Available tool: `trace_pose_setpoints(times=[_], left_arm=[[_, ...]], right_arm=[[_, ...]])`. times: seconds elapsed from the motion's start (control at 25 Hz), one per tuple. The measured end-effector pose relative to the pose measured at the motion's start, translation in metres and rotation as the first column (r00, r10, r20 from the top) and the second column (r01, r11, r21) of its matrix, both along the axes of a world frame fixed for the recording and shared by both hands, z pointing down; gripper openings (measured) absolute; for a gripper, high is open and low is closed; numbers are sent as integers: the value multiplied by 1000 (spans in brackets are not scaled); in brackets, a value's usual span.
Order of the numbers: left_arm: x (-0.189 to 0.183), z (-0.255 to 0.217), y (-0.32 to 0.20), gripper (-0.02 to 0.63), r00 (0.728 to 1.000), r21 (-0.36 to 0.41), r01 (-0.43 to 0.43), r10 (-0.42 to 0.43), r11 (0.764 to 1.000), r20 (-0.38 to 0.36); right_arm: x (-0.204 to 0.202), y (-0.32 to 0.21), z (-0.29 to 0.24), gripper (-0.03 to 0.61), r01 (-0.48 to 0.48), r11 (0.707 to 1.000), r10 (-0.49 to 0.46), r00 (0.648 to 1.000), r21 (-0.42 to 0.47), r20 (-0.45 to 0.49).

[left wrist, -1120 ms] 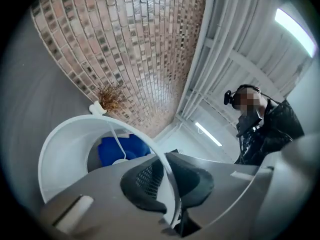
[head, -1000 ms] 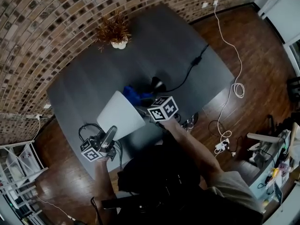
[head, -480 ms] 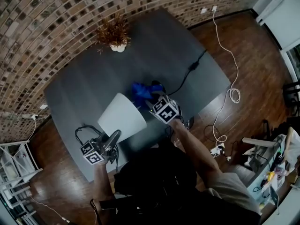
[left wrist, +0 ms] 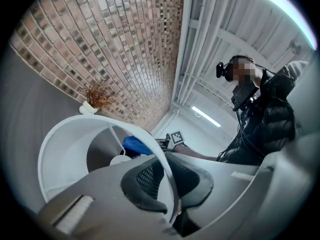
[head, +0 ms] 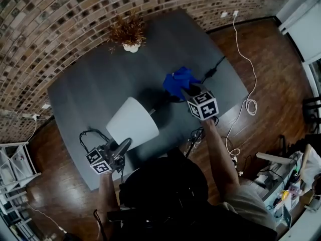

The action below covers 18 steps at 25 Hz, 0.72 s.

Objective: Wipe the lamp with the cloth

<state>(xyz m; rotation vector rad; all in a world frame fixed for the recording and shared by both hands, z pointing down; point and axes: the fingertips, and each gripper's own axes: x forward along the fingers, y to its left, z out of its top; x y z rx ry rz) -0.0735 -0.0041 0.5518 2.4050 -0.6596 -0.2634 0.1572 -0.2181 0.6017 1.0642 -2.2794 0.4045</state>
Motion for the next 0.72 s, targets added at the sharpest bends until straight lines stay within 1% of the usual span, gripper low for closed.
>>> trace_pose_setpoints(times=[0.04,0.08,0.12,0.2,0.24,0.28,0.32,0.36,0.4,0.44,0.52,0.64,0.72], left_arm=[[1,1,3,11,1000,13,-10,10,1000,21],[3,3,7,11,999,25,-26,25,999,47],[5,5,11,11,996,34,-49,46,998,79],[10,11,20,7,983,44,-109,101,993,156],[12,13,23,5,972,45,-137,126,989,196],[14,16,26,3,962,45,-161,147,986,229],[16,17,28,3,954,44,-178,161,983,252],[18,18,29,3,949,43,-188,170,981,265],[20,18,29,3,946,44,-195,176,980,271],[21,18,29,3,945,46,-199,179,979,274],[23,19,30,3,942,48,-206,184,977,282],[28,24,34,2,930,50,-224,198,973,309],[31,27,36,2,924,48,-234,207,971,321]], right_arm=[[-25,14,-10,95,77,997,-76,995,-22,68],[-52,32,-16,95,166,985,-160,980,-43,119],[-79,50,-17,95,256,965,-244,958,-65,148],[-124,82,-4,95,407,906,-389,909,-119,148],[-140,93,9,95,458,875,-442,888,-153,128],[-149,98,23,95,485,854,-474,875,-189,101],[-150,97,35,95,484,847,-481,874,-220,71],[-145,90,45,95,463,851,-469,882,-246,39],[-134,81,51,97,427,863,-443,896,-270,2],[-118,69,55,95,383,877,-414,909,-288,-53],[-79,41,64,96,304,905,-365,915,-297,-173],[-39,8,57,97,215,939,-276,936,-267,-217],[-10,-15,39,95,121,976,-174,936,-183,-307]])
